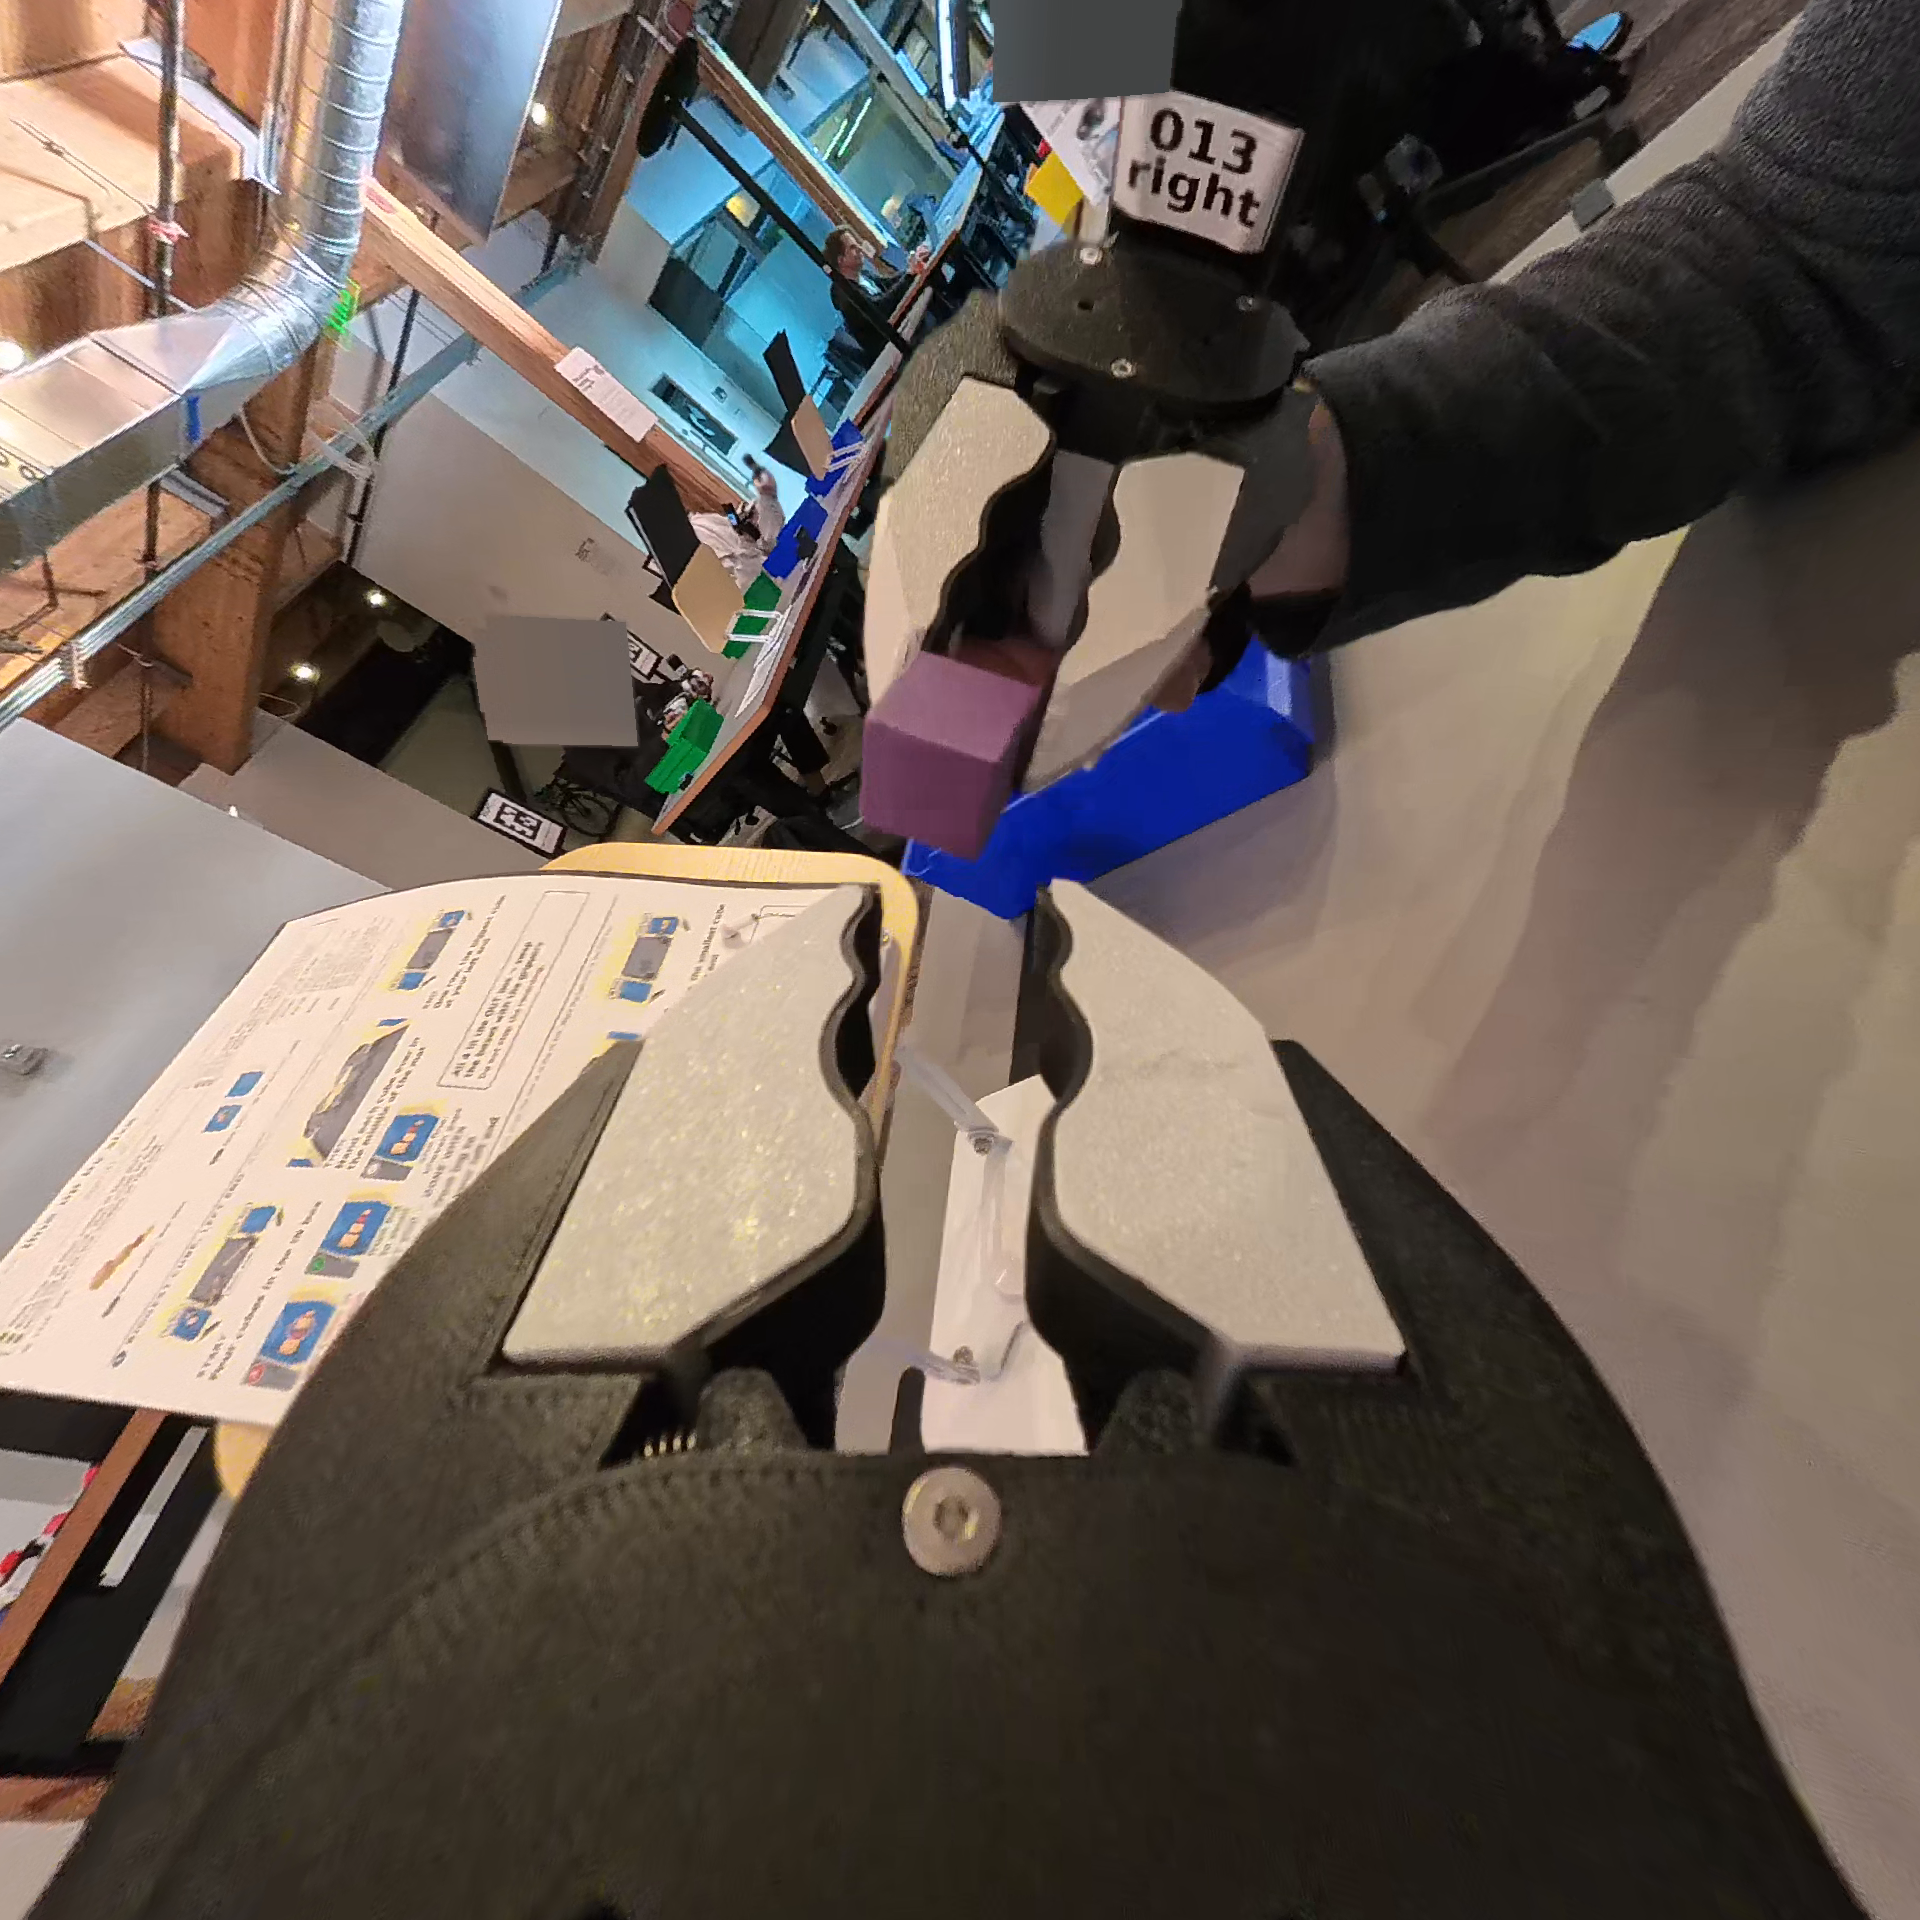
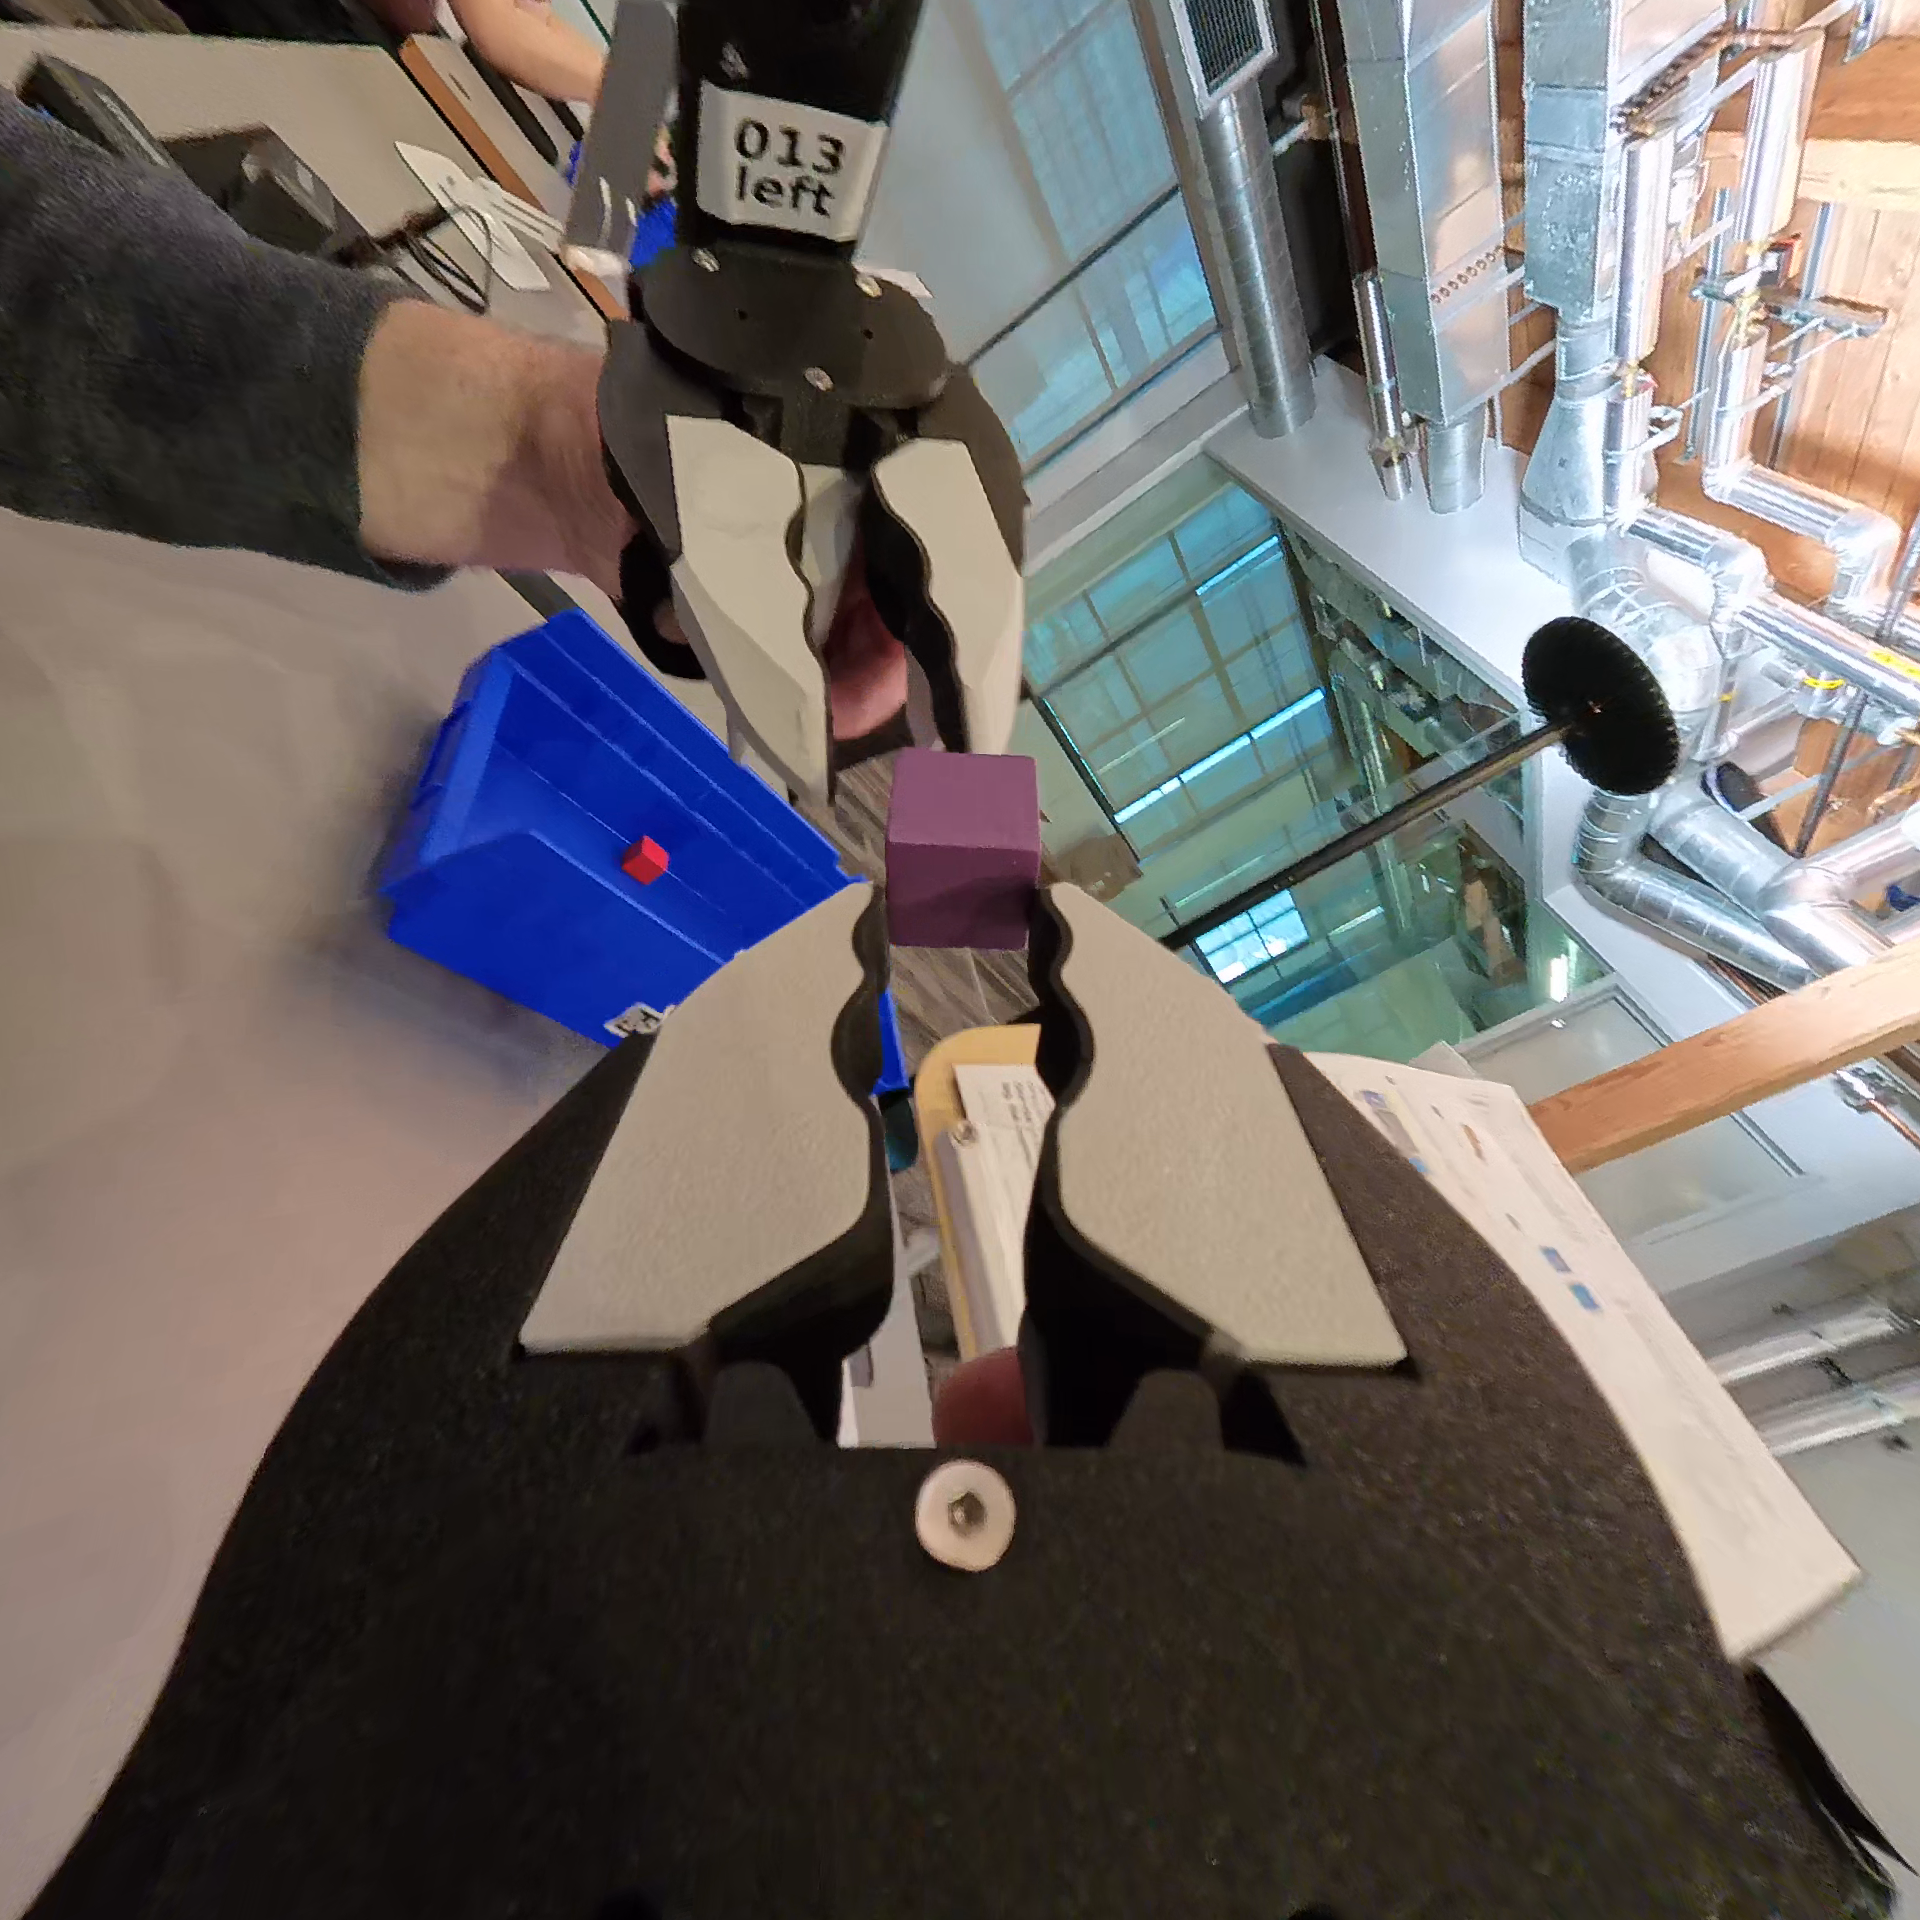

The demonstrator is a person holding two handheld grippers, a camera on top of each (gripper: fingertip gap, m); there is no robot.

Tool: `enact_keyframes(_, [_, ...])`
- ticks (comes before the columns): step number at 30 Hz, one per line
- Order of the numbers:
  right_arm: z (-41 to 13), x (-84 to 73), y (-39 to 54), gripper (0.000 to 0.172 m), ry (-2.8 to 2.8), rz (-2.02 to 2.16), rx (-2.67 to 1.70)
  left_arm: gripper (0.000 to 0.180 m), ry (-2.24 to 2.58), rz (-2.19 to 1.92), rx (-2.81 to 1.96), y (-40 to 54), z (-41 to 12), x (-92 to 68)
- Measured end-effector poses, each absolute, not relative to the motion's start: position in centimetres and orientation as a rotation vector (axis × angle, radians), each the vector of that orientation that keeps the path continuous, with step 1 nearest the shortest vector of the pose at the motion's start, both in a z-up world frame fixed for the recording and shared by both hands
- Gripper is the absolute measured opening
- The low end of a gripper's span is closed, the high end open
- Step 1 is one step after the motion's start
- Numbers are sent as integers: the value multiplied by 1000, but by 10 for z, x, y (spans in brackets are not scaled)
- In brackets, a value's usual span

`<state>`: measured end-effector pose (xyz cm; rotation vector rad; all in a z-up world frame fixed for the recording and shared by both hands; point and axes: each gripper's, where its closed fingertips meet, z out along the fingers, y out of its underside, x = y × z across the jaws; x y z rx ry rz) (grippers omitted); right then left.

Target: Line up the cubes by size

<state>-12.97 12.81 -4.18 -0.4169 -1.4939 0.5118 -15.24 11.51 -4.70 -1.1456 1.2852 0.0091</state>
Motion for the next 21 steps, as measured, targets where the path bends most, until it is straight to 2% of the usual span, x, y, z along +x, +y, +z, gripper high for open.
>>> enact_keyframes(6, [-17,-68,186,25,-1412,319,-553,12,1251,70,-1149,114,-36,-166])
enact_keyframes(9, [-21,-19,233,25,-1408,165,-686,0,1243,89,-1144,110,-30,-171])
enact_keyframes(15, [-73,86,324,25,-1610,-229,-1051,0,1250,128,-1174,102,-21,-167])
enact_keyframes(21, [-140,154,386,25,-1804,-395,-1357,0,1269,183,-1159,95,-15,-154])
